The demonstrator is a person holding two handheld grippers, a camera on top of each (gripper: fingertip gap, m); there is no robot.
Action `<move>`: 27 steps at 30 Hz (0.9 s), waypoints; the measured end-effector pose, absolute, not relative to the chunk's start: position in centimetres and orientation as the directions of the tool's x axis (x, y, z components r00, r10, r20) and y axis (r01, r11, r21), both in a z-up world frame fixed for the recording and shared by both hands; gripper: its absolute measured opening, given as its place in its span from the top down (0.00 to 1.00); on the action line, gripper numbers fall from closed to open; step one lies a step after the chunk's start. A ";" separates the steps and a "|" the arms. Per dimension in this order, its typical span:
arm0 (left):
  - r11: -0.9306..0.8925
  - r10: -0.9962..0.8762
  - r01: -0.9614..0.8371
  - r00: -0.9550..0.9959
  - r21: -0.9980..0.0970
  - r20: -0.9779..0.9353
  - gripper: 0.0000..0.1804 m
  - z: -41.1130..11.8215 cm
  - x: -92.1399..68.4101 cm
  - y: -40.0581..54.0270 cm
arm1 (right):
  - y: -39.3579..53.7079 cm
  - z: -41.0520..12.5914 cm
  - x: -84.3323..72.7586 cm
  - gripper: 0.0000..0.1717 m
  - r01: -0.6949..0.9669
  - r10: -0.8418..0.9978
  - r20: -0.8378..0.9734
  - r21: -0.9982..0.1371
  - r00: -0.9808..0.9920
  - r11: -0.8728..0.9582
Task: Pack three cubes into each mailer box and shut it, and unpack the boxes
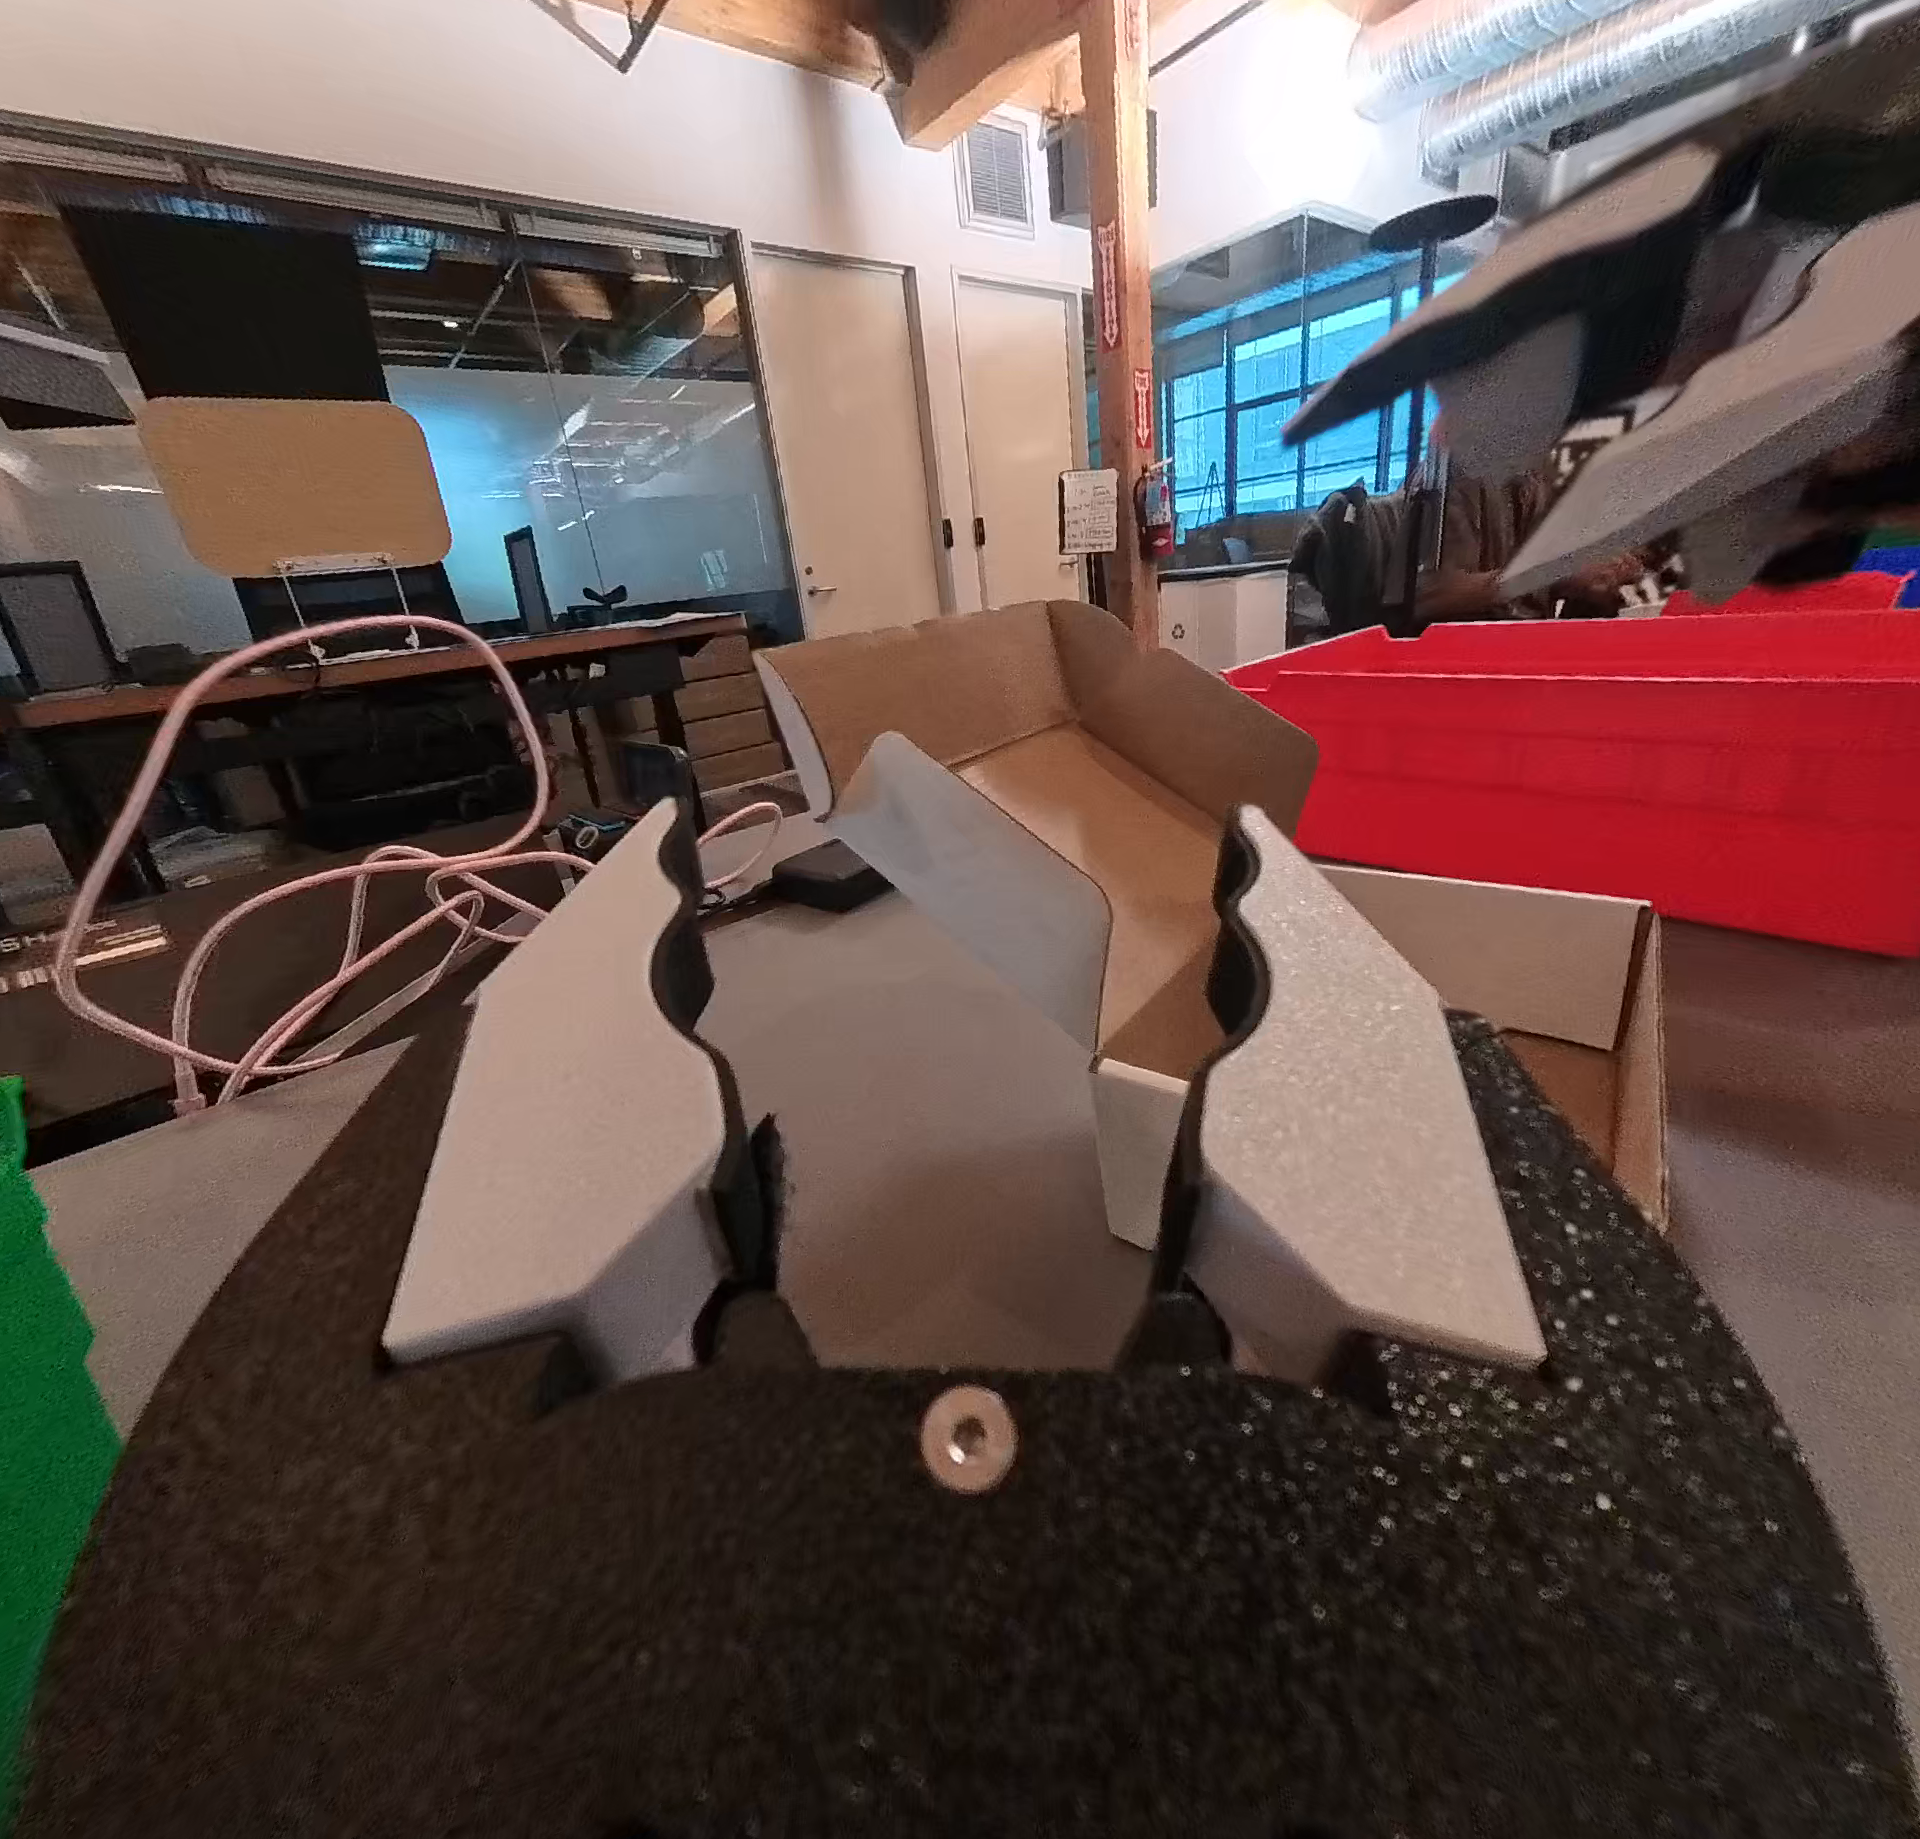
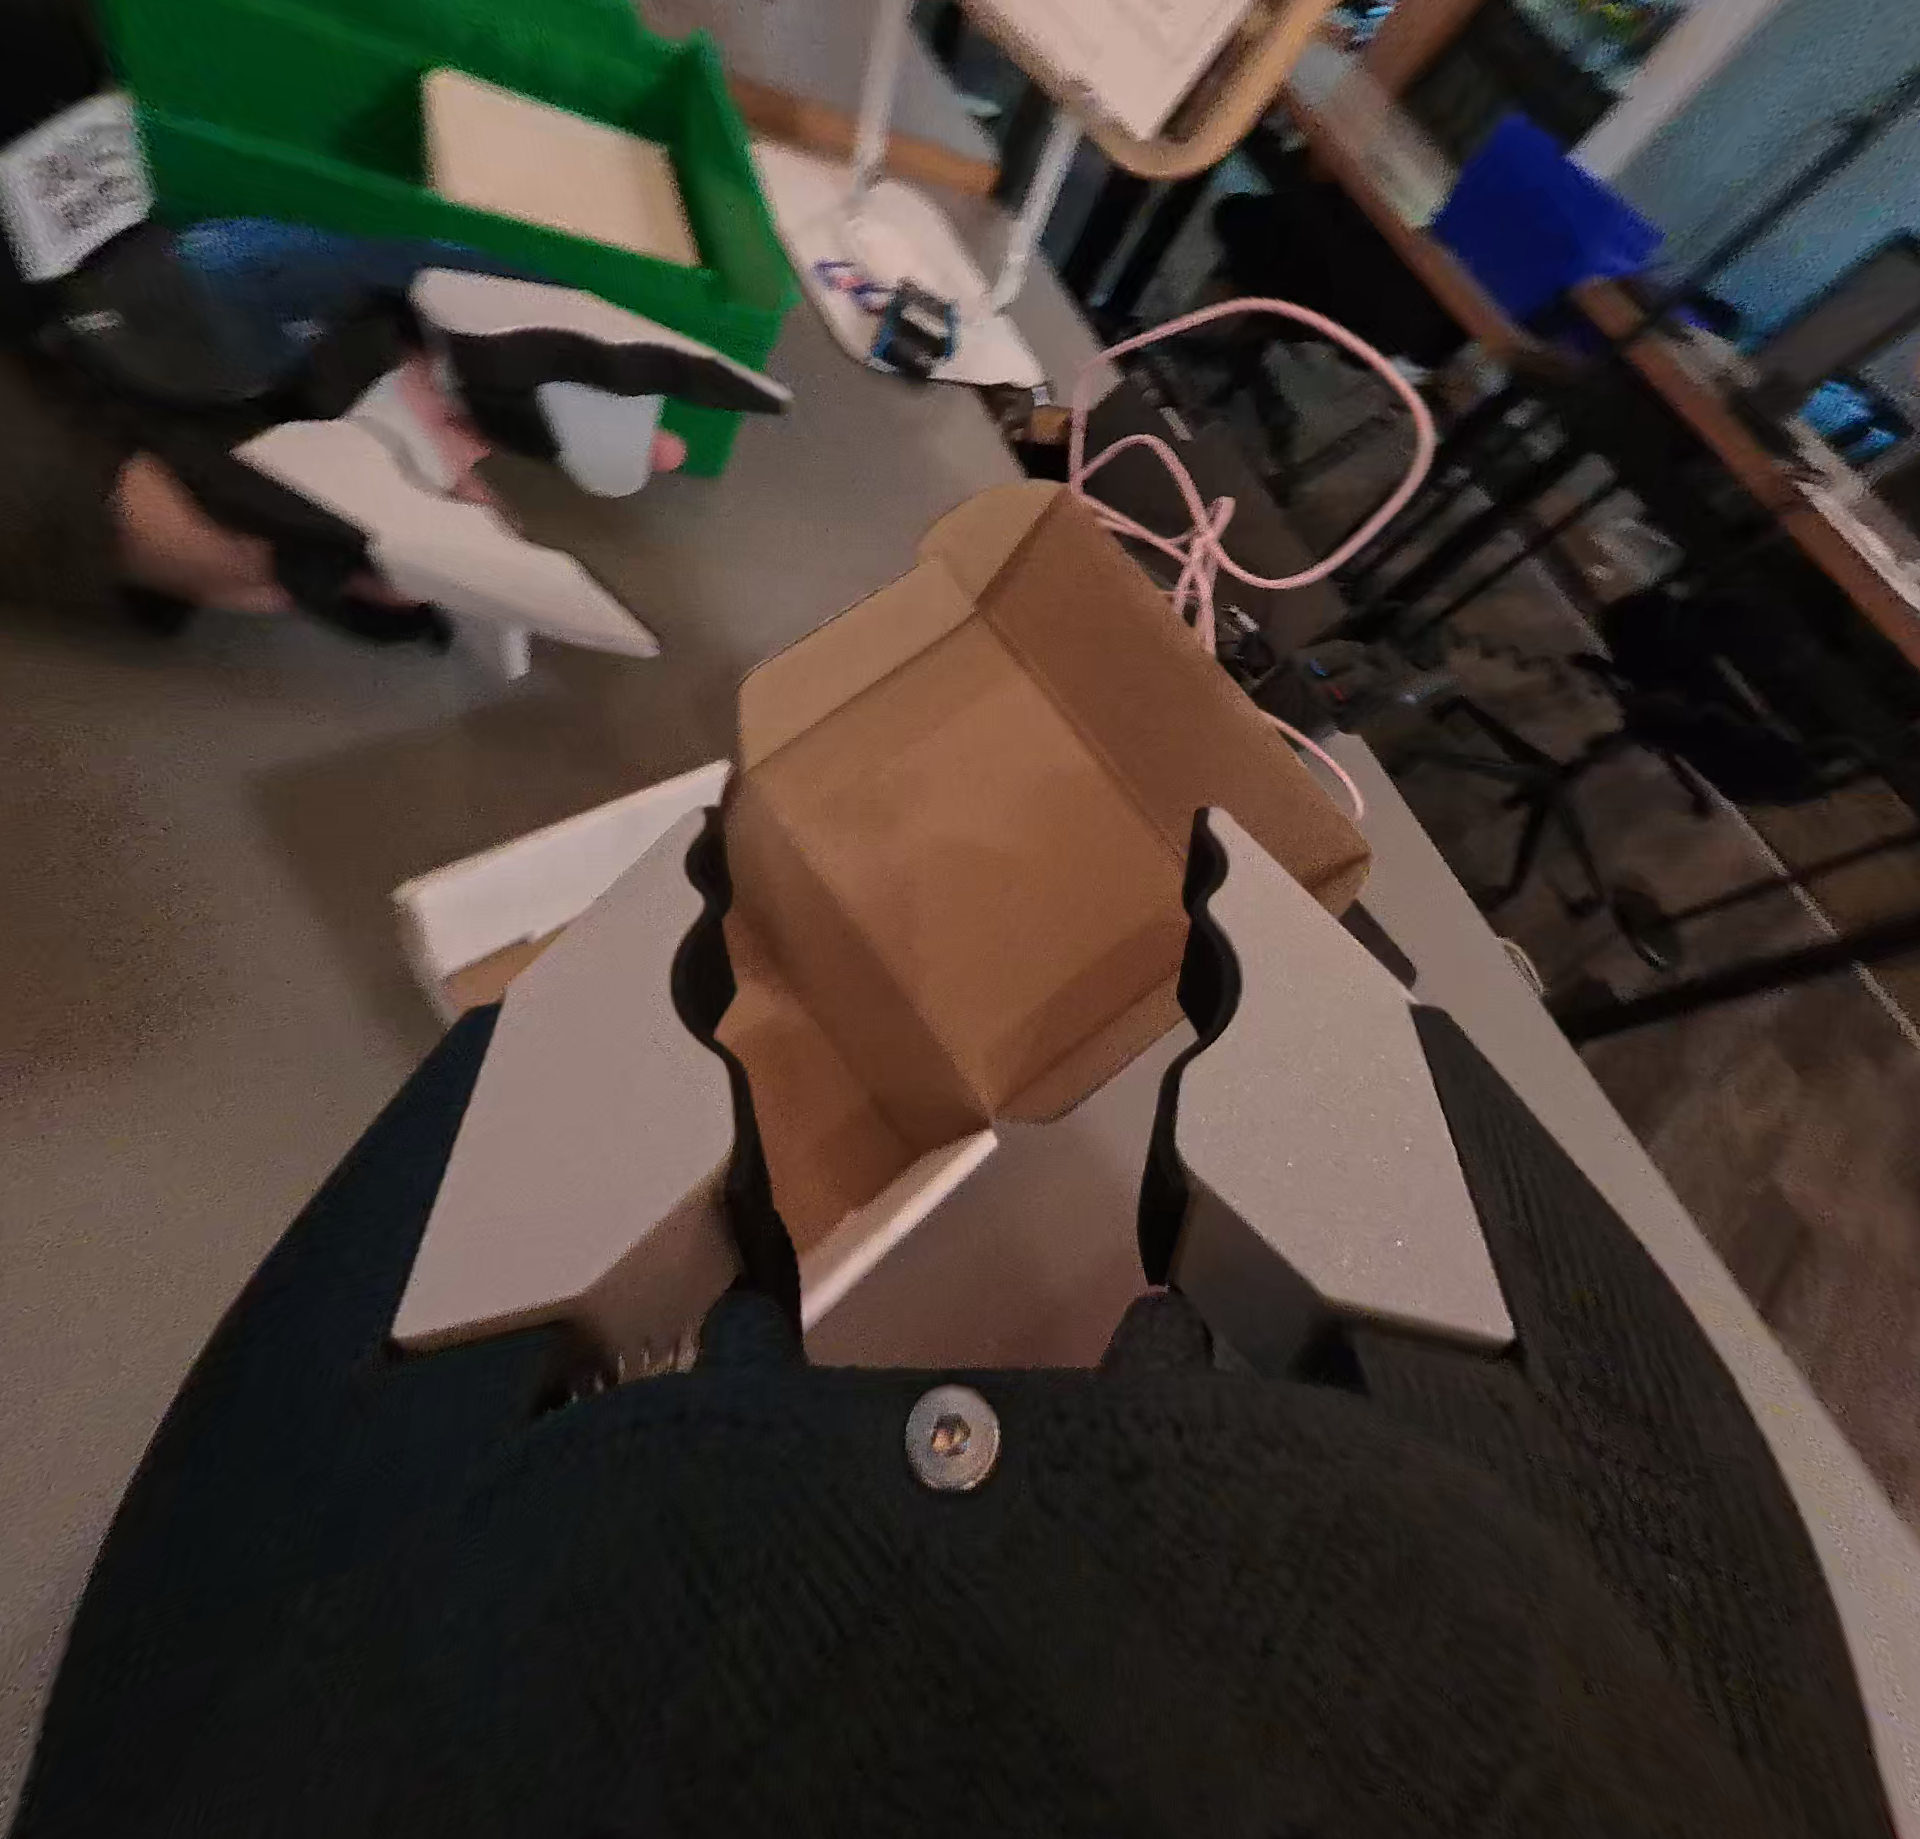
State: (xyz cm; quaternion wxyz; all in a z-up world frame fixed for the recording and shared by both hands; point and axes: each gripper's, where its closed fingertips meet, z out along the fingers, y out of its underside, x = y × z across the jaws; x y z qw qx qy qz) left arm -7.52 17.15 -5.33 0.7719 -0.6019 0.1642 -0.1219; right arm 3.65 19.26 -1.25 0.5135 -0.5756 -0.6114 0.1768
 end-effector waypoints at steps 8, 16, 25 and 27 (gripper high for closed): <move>0.258 -0.398 -0.014 0.909 -0.966 -0.119 0.51 -5.3 -7.1 16.8 | 24.5 -3.5 6.7 0.68 0.205 0.737 0.188 -0.976 0.649 0.068; 0.186 -0.282 0.254 0.939 -0.949 0.196 0.63 -5.2 -10.7 18.2 | 26.7 -7.1 8.2 0.75 0.107 0.708 -0.036 -0.982 0.705 -0.157; -0.046 -0.298 0.376 0.879 -0.926 0.372 0.53 -6.3 -10.4 19.9 | 26.4 -9.3 6.9 0.81 0.084 0.752 -0.168 -0.955 0.638 -0.284; -0.174 -0.431 0.467 0.756 -0.867 0.494 0.57 -6.3 -7.8 19.8 | 26.2 -9.9 6.6 0.82 0.118 0.755 -0.163 -0.946 0.635 -0.303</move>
